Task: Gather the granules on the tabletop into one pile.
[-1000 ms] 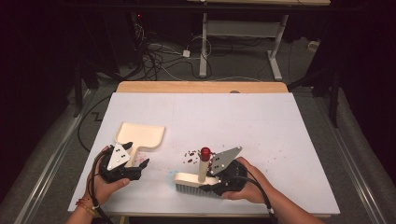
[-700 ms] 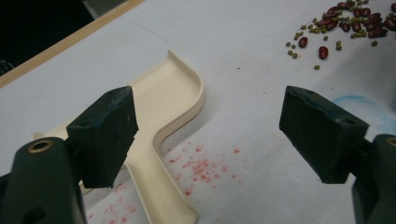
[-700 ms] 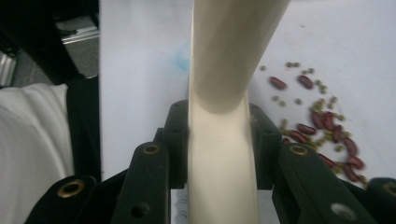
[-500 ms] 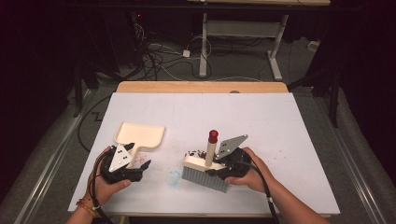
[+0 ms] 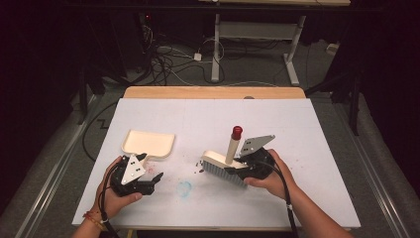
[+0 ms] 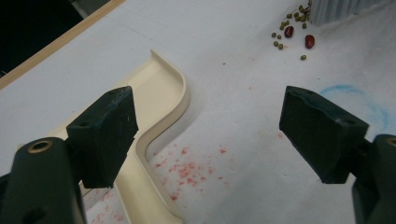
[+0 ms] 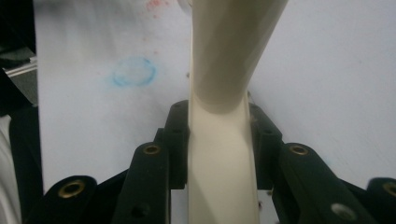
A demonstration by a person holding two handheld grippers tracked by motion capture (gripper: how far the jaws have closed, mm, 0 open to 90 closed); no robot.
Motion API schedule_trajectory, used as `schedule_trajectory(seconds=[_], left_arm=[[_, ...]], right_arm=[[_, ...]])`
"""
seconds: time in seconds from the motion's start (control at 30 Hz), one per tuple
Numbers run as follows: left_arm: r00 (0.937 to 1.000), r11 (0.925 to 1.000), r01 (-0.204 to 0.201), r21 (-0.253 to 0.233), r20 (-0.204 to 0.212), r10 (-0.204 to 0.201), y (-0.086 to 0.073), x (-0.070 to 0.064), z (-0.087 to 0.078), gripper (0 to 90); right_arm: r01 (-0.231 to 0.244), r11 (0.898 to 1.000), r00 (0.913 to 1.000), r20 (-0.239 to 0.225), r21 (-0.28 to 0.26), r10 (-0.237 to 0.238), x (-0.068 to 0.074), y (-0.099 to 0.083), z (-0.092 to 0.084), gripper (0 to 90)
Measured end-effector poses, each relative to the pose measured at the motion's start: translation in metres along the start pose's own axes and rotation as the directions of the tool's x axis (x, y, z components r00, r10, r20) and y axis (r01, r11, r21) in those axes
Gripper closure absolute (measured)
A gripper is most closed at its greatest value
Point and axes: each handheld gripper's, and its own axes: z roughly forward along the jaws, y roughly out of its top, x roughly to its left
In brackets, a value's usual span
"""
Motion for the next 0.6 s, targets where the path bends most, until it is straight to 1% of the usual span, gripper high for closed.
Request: schedule_trajectory(seconds=[0.07, 0.1, 0.17, 0.2, 0.23, 0.27, 0.37, 0.4, 0.43, 0.47, 0.5, 0.53, 0.6], left_arm=[[1.0000, 1.0000, 0.003, -0.004, -0.007, -0.003, 0.000, 0.002, -0.002, 18.7], [0.9999, 1.0000, 0.007, -0.006, -0.010, -0.007, 0.000, 0.002, -0.002, 18.7], [0.9997, 0.9999, 0.012, -0.011, -0.019, -0.012, -0.001, 0.003, -0.003, 18.7], [0.9997, 0.9998, 0.017, -0.013, -0.020, -0.017, -0.001, 0.004, -0.004, 18.7], [0.9996, 0.9997, 0.019, -0.014, -0.021, -0.019, -0.001, 0.004, -0.005, 18.7], [0.9996, 0.9998, 0.017, -0.014, -0.023, -0.018, -0.001, 0.004, -0.005, 18.7], [0.9997, 0.9999, 0.012, -0.012, -0.022, -0.012, -0.001, 0.003, -0.005, 18.7], [0.9997, 0.9998, 0.012, -0.013, -0.021, -0.012, -0.001, 0.003, -0.005, 18.7], [0.9998, 0.9999, 0.011, -0.013, -0.019, -0.011, -0.001, 0.002, -0.004, 18.7], [0.9998, 0.9999, 0.009, -0.010, -0.018, -0.009, -0.001, 0.002, -0.004, 18.7], [0.9998, 0.9999, 0.007, -0.008, -0.017, -0.007, -0.001, 0.002, -0.004, 18.7], [0.9999, 1.0000, 0.005, -0.006, -0.015, -0.005, -0.001, 0.002, -0.004, 18.7], [0.9999, 1.0000, 0.001, -0.004, -0.012, -0.001, -0.001, 0.001, -0.003, 18.7]], right_arm=[[-0.004, 1.000, 1.0000, 0.005, -0.023, 0.005, 0.007, 0.005, 0.003, 67.9], [-0.017, 0.999, 0.9998, 0.004, -0.036, 0.017, 0.011, 0.007, 0.005, 67.9], [-0.039, 0.998, 0.9991, -0.018, -0.054, 0.038, 0.018, 0.011, 0.014, 67.9], [-0.055, 0.997, 0.9981, -0.032, -0.055, 0.053, 0.022, 0.012, 0.019, 67.9], [-0.074, 0.996, 0.9968, -0.034, -0.054, 0.073, 0.026, 0.014, 0.024, 67.9], [-0.077, 0.996, 0.9965, -0.036, -0.050, 0.076, 0.028, 0.016, 0.030, 67.8], [-0.115, 0.992, 0.9931, -0.028, -0.050, 0.114, 0.031, 0.020, 0.045, 67.8], [-0.129, 0.990, 0.9915, -0.022, -0.053, 0.128, 0.030, 0.021, 0.048, 67.9], [-0.137, 0.989, 0.9905, -0.005, -0.055, 0.137, 0.030, 0.022, 0.051, 67.8], [-0.141, 0.988, 0.9897, 0.016, -0.054, 0.142, 0.029, 0.023, 0.052, 67.9], [-0.152, 0.987, 0.9870, 0.043, -0.053, 0.155, 0.026, 0.023, 0.053, 67.9], [-0.152, 0.987, 0.9870, 0.043, -0.053, 0.155, 0.026, 0.023, 0.053, 67.9], [-0.167, 0.985, 0.9832, 0.065, -0.050, 0.170, 0.020, 0.020, 0.051, 67.8]])
